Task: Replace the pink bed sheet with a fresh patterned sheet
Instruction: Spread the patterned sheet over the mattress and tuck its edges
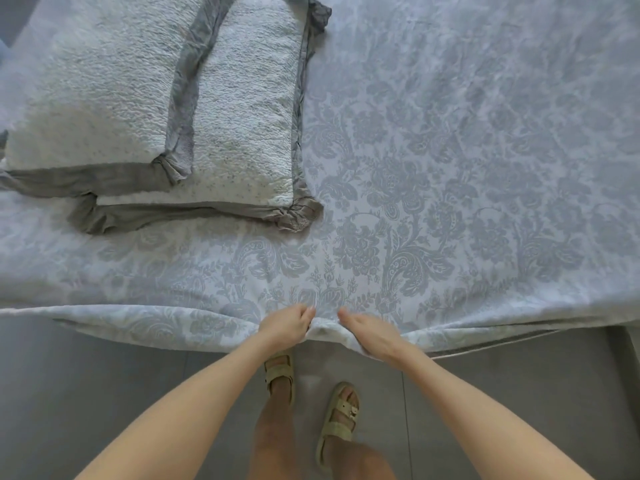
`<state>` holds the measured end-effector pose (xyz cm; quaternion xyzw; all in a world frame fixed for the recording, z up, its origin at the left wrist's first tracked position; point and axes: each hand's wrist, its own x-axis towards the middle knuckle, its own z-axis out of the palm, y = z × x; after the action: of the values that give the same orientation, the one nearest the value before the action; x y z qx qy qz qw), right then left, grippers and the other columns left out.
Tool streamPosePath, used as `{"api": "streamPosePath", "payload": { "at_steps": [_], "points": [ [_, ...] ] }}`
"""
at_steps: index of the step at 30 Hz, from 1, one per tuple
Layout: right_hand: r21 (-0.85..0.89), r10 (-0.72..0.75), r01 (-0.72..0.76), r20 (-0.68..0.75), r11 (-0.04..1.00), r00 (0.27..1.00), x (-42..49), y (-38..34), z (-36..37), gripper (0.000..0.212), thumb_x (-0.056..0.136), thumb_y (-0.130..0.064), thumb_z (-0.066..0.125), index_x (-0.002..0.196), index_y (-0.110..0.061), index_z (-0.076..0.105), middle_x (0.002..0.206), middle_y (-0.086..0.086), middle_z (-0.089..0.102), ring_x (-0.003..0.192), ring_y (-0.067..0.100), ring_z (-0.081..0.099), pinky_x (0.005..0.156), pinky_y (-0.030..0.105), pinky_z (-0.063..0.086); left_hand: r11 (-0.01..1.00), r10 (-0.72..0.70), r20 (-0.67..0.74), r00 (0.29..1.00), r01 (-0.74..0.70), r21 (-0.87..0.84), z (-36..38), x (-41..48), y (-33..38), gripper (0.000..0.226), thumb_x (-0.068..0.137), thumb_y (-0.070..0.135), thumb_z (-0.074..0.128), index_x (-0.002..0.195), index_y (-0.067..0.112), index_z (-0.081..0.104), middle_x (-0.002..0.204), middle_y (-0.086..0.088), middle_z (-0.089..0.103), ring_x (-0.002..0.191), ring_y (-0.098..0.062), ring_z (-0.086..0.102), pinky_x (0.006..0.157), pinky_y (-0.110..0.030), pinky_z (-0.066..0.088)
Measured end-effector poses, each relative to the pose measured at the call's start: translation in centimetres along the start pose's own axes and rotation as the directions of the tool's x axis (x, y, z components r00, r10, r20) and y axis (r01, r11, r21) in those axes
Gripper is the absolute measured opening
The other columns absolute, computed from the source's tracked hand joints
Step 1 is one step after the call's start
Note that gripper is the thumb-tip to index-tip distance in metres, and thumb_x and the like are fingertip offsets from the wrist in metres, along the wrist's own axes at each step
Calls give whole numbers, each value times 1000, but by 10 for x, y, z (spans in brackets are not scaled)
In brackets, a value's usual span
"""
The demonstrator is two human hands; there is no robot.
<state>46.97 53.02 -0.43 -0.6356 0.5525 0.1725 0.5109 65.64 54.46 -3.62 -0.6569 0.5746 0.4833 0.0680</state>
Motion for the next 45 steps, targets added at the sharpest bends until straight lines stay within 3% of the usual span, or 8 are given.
{"api": "streamPosePath", "payload": {
  "at_steps": [6,10,20,25,35,41,43,45],
  "points": [
    [-34,65,-64,41,997,997,20,6,-1,73,94,-65,8,137,-21,48,141,1,48,130,22,42,108,40,29,999,-48,130,990,49,-4,6,12,-14,38,102,37,24,74,20,43,77,1,48,72,-15,46,71,-31,35],
    [-74,193,-181,221,981,956,31,20,-9,78,92,-68,13,127,-14,59,130,6,59,124,22,50,107,38,31,986,-123,210,970,94,139,-17,29,-22,42,100,40,32,126,14,52,128,-4,56,116,-22,53,95,-34,40],
    [-25,184,-205,-346,978,920,66,32,-133,43,102,-42,26,70,-18,43,73,0,50,68,16,49,63,31,35,967,92,-215,972,-36,251,-114,112,70,38,97,32,38,130,20,52,132,-6,54,119,-28,50,96,-34,40],
    [-96,155,-227,-479,969,864,122,6,-195,48,102,-40,25,143,-17,35,141,10,45,127,31,44,98,40,39,952,186,-302,935,-95,292,-141,172,99,43,99,27,36,140,18,42,143,-4,44,128,-25,42,104,-32,34],
    [-501,30,-286,-458,817,888,225,60,-222,65,90,-63,16,149,-40,3,160,-1,-2,147,25,-3,108,65,-1,869,156,-217,964,-29,494,-163,284,119,47,99,43,29,145,34,28,154,-4,22,140,-37,18,112,-47,25],
    [237,732,-768,-554,595,397,136,296,-257,93,69,-83,-4,150,-38,-3,160,0,-6,146,23,-2,110,64,11,751,220,-82,972,-115,651,-95,332,163,89,67,84,-6,146,44,-9,154,3,-25,139,-45,-19,105,-68,-2],
    [334,746,-747,-590,575,310,154,282,-289,74,88,-68,4,152,-30,10,158,12,8,143,36,12,111,61,14,725,249,-69,966,-138,675,-82,348,192,84,72,83,-2,146,43,-12,152,6,-28,138,-46,-21,105,-68,-5],
    [134,398,-586,-848,799,349,189,239,-317,54,97,-48,28,147,-27,32,151,14,33,137,36,31,109,60,18,757,283,-98,954,-159,634,-68,366,225,79,77,79,3,147,43,-8,155,7,-21,139,-44,-21,108,-66,-6]
  ]
}}
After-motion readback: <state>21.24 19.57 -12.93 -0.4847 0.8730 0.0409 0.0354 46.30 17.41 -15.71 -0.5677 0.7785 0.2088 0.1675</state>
